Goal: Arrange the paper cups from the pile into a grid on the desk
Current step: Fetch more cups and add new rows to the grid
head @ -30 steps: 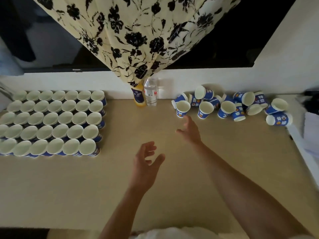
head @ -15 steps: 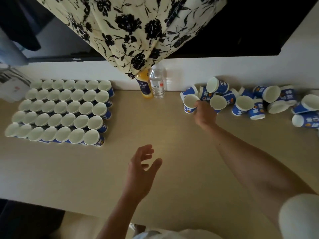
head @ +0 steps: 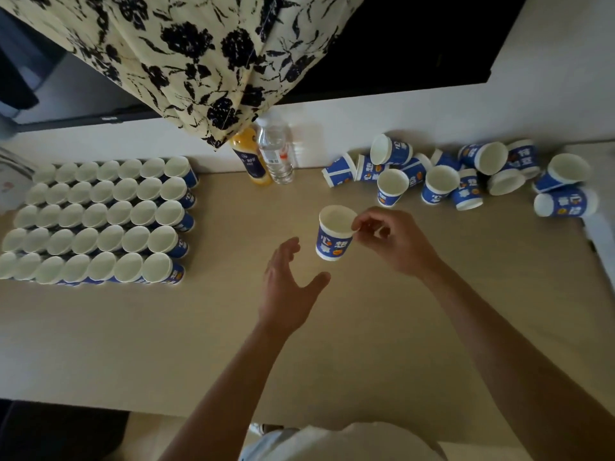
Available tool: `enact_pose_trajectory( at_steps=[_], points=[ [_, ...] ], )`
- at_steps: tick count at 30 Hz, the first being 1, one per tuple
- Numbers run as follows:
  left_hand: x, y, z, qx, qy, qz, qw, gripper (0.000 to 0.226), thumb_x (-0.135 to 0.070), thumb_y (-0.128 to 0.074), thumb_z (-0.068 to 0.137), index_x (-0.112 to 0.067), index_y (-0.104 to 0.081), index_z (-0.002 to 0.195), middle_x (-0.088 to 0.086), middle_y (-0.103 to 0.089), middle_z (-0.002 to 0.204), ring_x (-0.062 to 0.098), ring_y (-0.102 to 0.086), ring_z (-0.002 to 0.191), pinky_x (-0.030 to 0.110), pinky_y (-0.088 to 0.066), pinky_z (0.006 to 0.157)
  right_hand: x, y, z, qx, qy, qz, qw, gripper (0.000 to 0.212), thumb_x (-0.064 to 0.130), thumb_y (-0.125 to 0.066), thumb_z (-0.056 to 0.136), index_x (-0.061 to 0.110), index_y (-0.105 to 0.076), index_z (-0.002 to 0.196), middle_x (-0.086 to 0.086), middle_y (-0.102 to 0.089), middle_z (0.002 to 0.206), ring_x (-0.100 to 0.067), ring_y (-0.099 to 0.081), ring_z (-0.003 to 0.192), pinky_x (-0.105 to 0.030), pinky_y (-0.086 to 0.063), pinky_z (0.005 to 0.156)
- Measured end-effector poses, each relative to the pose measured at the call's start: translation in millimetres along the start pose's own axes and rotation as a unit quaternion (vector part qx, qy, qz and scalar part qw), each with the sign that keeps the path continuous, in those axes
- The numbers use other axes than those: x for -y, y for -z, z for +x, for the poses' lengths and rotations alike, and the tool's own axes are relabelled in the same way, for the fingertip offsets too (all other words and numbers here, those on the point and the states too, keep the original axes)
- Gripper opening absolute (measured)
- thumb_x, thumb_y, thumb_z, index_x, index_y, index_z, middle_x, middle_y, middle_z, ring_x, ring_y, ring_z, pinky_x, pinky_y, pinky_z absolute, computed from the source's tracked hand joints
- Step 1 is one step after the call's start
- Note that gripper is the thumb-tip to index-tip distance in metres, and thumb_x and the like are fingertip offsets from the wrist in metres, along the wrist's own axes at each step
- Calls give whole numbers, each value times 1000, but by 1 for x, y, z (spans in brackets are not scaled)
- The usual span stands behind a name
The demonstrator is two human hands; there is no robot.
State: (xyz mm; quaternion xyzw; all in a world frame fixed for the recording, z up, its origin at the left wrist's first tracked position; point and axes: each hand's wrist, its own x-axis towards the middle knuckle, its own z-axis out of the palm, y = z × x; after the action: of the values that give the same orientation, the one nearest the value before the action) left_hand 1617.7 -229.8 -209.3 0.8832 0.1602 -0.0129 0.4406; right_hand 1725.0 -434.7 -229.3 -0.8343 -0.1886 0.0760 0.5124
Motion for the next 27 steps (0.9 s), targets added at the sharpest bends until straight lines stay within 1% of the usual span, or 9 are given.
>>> enact_pose_trajectory(
  at_steps=[4, 8, 12, 14, 16, 18, 20, 23, 27],
  points=[
    [-21, -11, 11, 18, -42, -10, 999, 82, -31, -88, 72, -21, -47, 142, -7, -60, 132, 7, -55, 120, 27, -45, 97, 22, 19, -21, 28, -6, 36, 999, 15, 11, -77, 86, 23, -71, 93, 12, -70, 85, -8, -62, 78, -22, -42, 68],
    [-36, -14, 12, 14, -82, -35, 996, 68, -27, -89, 71, -22, -56, 130, -13, -68, 116, -3, -60, 107, 3, -39, 84, 32, 27, -27, 25, -6, 68, 997, 15, 11, -77, 85, 22, -72, 93, 11, -70, 85, -8, -60, 77, -23, -41, 68],
    [-43, -13, 12, 5, -84, -41, 996, 62, -27, -90, 71, -21, -59, 124, -13, -69, 109, -5, -60, 101, 1, -39, 79, 32, 28, -26, 22, 0, 113, 993, 24, 11, -78, 84, 23, -72, 104, 7, -69, 85, -9, -61, 77, -35, -43, 71],
    [-42, -11, 11, -8, -71, -52, 996, 59, -25, -90, 70, -20, -61, 122, -13, -69, 106, -6, -60, 98, 0, -39, 76, 24, 26, -21, -31, -15, 183, 983, 40, 12, -79, 80, 25, -68, 117, 1, -68, 86, -16, -62, 78, -38, -45, 71],
    [-39, -8, 8, -21, -57, -64, 996, 57, -22, -90, 70, -20, -62, 120, -14, -69, 104, -8, -60, 96, 1, -39, 75, 5, 19, -9, -159, -55, 200, 965, 49, 13, -81, 78, 24, -63, 122, -4, -66, 87, -15, -63, 78, -37, -49, 74],
    [-36, -5, 4, -30, -48, -74, 996, 55, -20, -90, 71, -20, -62, 118, -17, -68, 103, -10, -59, 95, 1, -40, 76, -22, 9, 6, -277, -115, 144, 943, 57, 17, -84, 76, 19, -57, 126, -3, -65, 94, -12, -63, 83, -34, -53, 80],
    [-33, -4, 0, -32, -42, -78, 996, 54, -20, -89, 71, -20, -62, 117, -19, -68, 103, -9, -59, 97, 2, -39, 77, -51, -1, 23, -322, -175, 86, 927, 75, 22, -88, 71, 15, -50, 135, 0, -59, 108, -12, -58, 95, -33, -51, 91],
    [-30, -1, -8, -32, -35, -84, 995, 52, -19, -89, 72, -24, -61, 115, -22, -67, 102, -11, -58, 97, 3, -40, 80, -83, -13, 50, -310, -225, 8, 924, 102, 35, -89, 64, 10, -36, 148, -5, -48, 135, -24, -49, 124, -42, -46, 104],
    [-21, 5, -16, -39, -20, -82, 996, 54, -23, -89, 71, -28, -59, 116, -24, -66, 103, -11, -56, 100, 2, -39, 82, -106, -21, 77, -284, -275, -109, 912, 113, 44, -88, 67, 6, -25, 154, -17, -36, 152, -34, -34, 142, -47, -39, 111]
  ],
)
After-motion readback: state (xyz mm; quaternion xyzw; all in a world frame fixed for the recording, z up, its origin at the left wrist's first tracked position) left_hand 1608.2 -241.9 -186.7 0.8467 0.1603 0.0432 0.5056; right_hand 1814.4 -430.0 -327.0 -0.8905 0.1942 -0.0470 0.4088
